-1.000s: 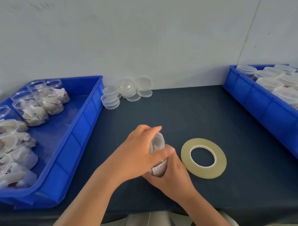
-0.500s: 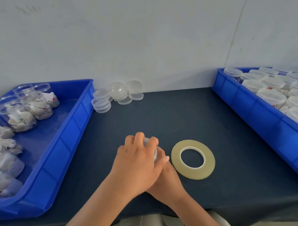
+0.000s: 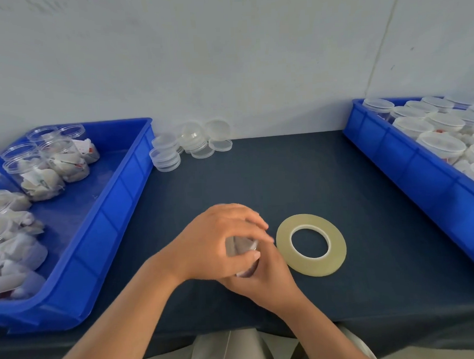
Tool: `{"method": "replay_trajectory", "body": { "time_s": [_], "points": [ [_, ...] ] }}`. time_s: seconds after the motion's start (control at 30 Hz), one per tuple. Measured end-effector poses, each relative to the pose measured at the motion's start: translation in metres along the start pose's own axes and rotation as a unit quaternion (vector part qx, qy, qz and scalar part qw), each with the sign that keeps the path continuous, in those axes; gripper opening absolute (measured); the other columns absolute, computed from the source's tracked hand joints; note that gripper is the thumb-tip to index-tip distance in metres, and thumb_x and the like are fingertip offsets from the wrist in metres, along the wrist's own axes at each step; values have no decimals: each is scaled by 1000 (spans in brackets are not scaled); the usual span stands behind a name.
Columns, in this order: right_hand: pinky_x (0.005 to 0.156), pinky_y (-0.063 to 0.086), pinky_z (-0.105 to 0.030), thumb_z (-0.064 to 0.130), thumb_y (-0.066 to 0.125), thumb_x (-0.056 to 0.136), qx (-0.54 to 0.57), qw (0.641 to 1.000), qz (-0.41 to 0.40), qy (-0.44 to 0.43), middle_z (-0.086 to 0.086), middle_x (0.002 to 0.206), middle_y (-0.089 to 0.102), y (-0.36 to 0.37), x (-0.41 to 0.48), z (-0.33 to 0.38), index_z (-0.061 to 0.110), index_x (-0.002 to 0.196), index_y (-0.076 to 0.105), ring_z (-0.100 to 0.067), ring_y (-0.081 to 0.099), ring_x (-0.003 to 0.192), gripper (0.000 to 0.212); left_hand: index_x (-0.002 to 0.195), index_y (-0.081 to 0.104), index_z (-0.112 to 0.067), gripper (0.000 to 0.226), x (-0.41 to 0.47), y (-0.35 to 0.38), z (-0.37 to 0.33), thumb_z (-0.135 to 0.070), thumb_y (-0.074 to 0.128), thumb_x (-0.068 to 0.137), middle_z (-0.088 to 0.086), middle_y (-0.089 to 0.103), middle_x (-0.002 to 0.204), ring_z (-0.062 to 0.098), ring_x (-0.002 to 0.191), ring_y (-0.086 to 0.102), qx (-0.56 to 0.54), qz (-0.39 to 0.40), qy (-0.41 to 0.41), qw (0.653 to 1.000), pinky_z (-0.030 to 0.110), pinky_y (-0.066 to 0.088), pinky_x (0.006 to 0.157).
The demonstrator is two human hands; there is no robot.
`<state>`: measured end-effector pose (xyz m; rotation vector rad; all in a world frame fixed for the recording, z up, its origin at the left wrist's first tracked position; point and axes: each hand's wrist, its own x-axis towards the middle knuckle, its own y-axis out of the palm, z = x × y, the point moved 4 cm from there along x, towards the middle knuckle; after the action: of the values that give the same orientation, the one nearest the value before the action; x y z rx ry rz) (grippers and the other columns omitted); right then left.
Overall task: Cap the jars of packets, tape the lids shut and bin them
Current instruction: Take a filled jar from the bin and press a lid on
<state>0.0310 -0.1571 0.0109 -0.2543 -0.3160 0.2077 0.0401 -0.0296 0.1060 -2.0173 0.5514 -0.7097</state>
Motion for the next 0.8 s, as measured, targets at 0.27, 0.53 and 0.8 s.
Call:
{"method": "replay_trajectory", "body": {
  "time_s": [0.27,0.53,0.8],
  "points": [
    [83,65,-41,35,94,74,61,997,-32,36,10,125,67,-1,-3,-9,37,133,52,-20,69,116,72,154,30,-59,88,-19,-15,9,-66,77,80,-40,31,154,-10,146,31,-72,22,-143,987,29,41,114],
    [76,60,-29,56,59,86,-125,991,-41,-19,30,117,58,3,-2,11,45,125,50,-2,65,103,41,158,33,-25,100,-5,29,-30,-92,23,84,-7,46,151,19,135,47,166,-111,-340,919,36,45,104],
    [76,62,-40,41,83,78,-28,1000,-1,-3,13,111,69,-5,-2,9,40,119,55,-15,71,104,49,113,64,-40,44,3,23,-21,-72,43,92,-20,62,116,5,105,58,172,-97,-177,964,31,52,89]
  ]
}}
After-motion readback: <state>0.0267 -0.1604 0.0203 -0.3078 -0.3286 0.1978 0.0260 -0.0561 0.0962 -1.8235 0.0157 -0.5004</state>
